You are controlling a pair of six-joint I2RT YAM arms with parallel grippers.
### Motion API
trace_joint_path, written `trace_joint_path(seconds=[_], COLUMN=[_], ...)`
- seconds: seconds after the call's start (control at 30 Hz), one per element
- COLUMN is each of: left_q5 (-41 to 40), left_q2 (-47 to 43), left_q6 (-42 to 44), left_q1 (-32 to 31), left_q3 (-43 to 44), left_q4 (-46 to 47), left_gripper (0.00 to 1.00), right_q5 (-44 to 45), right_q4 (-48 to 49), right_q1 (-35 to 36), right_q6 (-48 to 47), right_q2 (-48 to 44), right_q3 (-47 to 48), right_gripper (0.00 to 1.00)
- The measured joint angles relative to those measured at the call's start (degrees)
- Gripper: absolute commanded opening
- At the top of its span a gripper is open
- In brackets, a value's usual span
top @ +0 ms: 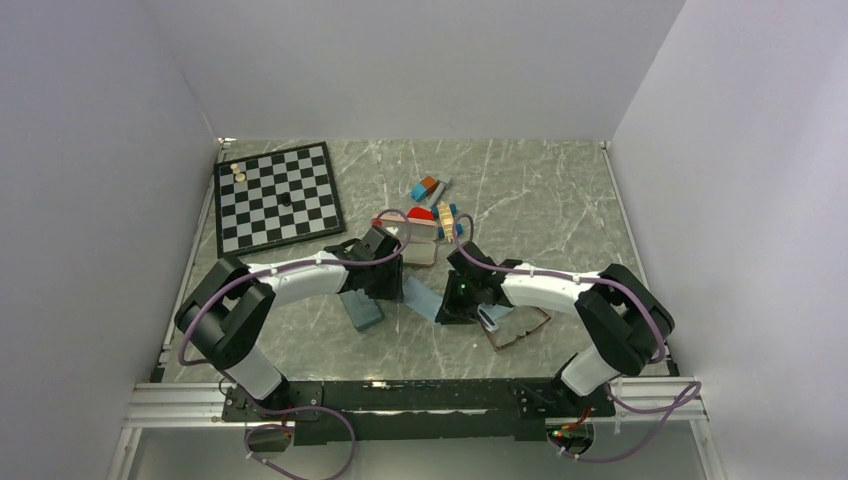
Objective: Organize the sunglasses
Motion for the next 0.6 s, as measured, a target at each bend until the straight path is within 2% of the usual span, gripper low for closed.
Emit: trace_joint_path(seconds=[0.17,0.27,0.43,0.6], left_q5=[-0.1,-0.9,-1.6,-1.2], left_q2=[-2.9,-5.9,-6.3,-1.4], left_q6=[0.7,1.1,1.8,2.5], left_q1=[0.0,0.0,0.3,0.7], left_q3=[0.0,0.1,1.3,3.5], left_q4=[-1.6,-2.0,-2.1,-1.1], left_gripper=[0.59,0.63,0.56,0.48], right_q5=[2.1,4.0,7.4,10.7], right_q4=[-1.4,-2.8,-4.2,-4.5], right_q1=[0.8,1.2,1.3,1.9], right_q6=[-0.1,-0.1,0.3,1.1], right_q2=[-2.2,-4.7,-7.0,-6.0], right_q3=[0.0,0.0,0.0,0.0], right_gripper=[0.39,0.43,0.44,0.44])
